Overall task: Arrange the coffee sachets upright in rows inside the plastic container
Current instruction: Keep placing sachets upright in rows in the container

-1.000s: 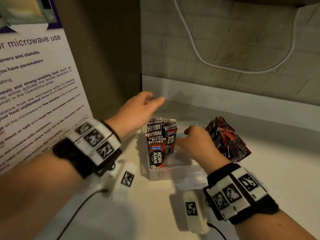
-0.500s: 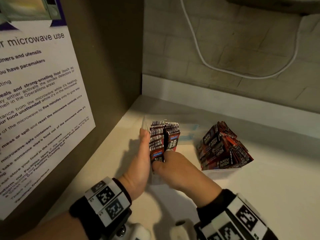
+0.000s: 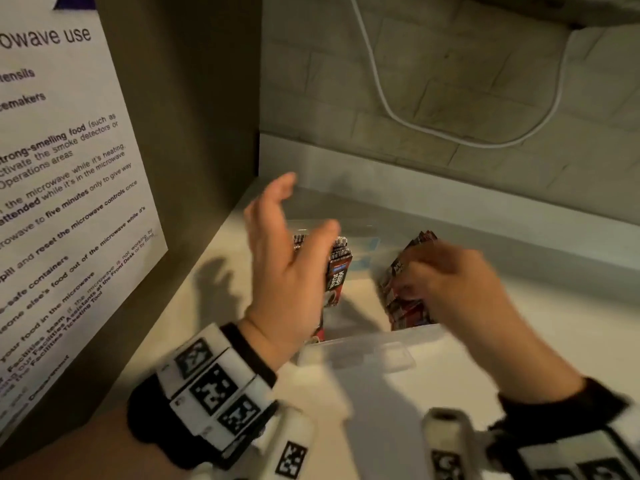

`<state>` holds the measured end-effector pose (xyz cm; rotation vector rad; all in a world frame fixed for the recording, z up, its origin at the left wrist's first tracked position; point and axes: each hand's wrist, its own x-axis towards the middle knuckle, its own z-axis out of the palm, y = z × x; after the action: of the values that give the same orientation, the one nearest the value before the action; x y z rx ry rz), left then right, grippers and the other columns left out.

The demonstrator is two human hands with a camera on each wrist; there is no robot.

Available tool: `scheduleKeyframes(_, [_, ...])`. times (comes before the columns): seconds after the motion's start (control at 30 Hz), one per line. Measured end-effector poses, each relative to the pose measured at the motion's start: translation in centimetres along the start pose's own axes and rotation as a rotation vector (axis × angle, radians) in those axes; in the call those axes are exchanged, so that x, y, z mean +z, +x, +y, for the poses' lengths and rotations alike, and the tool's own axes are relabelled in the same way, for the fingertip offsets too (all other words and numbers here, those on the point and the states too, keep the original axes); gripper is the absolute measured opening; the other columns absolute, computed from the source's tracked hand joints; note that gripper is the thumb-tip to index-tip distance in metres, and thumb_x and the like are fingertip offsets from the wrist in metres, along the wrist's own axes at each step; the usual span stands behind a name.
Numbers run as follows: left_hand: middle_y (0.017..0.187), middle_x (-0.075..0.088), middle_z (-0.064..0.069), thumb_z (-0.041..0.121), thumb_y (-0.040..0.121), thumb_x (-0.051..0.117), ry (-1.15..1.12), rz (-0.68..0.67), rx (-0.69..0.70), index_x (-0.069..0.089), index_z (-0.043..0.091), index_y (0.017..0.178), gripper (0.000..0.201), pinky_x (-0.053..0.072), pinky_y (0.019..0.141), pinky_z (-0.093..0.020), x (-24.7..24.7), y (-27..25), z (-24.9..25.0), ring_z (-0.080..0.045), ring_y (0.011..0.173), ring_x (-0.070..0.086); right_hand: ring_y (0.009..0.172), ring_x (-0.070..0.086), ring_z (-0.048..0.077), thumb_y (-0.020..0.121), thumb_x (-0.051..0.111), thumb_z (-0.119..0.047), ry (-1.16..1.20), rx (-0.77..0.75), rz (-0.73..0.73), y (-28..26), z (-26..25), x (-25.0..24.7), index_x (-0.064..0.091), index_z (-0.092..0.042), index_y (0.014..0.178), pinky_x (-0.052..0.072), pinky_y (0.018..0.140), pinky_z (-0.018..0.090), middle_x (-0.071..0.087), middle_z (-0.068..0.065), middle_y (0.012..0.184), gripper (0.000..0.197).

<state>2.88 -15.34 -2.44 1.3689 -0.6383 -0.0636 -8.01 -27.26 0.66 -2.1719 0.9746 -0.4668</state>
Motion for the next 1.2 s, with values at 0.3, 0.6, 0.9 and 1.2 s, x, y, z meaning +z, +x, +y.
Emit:
scheduleKeyframes(0.3, [0.149, 0.01, 0.0, 0.013, 0.074, 0.07, 0.303, -0.705, -0.536, -0.002, 0.033, 0.151, 0.108, 0.031, 0.111, -0.04, 11.4, 0.0, -2.4, -0.031, 0.14, 0.02, 0.127, 0.032, 0.008, 0.065, 0.086, -0.018, -0.388, -0.061, -0.367, 4.0, 3.1, -7.9, 0.022, -0.042, 0.145, 0.034, 0.092, 0.023, 0.033, -0.011, 0.142, 0.105])
scheduleKeyframes(0.6, [0.153, -0.009, 0.005, 0.022, 0.065, 0.086, 0.507, -0.729, -0.551, -0.016, 0.035, 0.15, 0.133, 0.026, 0.114, -0.051, 12.8, 0.5, -4.9, -0.035, 0.142, 0.011, 0.146, 0.001, 0.013, 0.027, 0.086, -0.043, -0.59, -0.147, -0.72, 8.2, 6.1, -6.6, -0.019, -0.066, 0.132, 0.029, 0.114, 0.04, -0.02, -0.019, 0.154, 0.15])
scheduleKeyframes(0.9, [0.137, 0.028, -0.004, 0.023, 0.07, 0.078, 0.509, -0.681, -0.588, 0.018, 0.025, 0.14, 0.093, 0.039, 0.106, -0.046, 12.5, 0.7, -6.2, -0.031, 0.128, 0.036, 0.147, -0.001, 0.022, 0.036, 0.089, -0.045, -0.593, -0.231, -0.689, 9.5, 7.4, -4.7, -0.008, -0.066, 0.135, 0.029, 0.113, 0.051, -0.022, -0.028, 0.149, 0.141])
scheduleKeyframes(1.2, [0.126, 0.055, -0.007, 0.027, 0.08, 0.067, 0.728, -0.655, -0.484, 0.043, 0.02, 0.131, 0.057, 0.048, 0.093, -0.043, 12.3, 1.2, -5.7, -0.032, 0.113, 0.055, 0.143, 0.016, 0.021, 0.059, 0.088, -0.039, -0.542, -0.331, -0.566, 9.6, 8.2, -3.8, 0.021, -0.038, 0.146, 0.034, 0.109, 0.031, -0.014, -0.015, 0.153, 0.11])
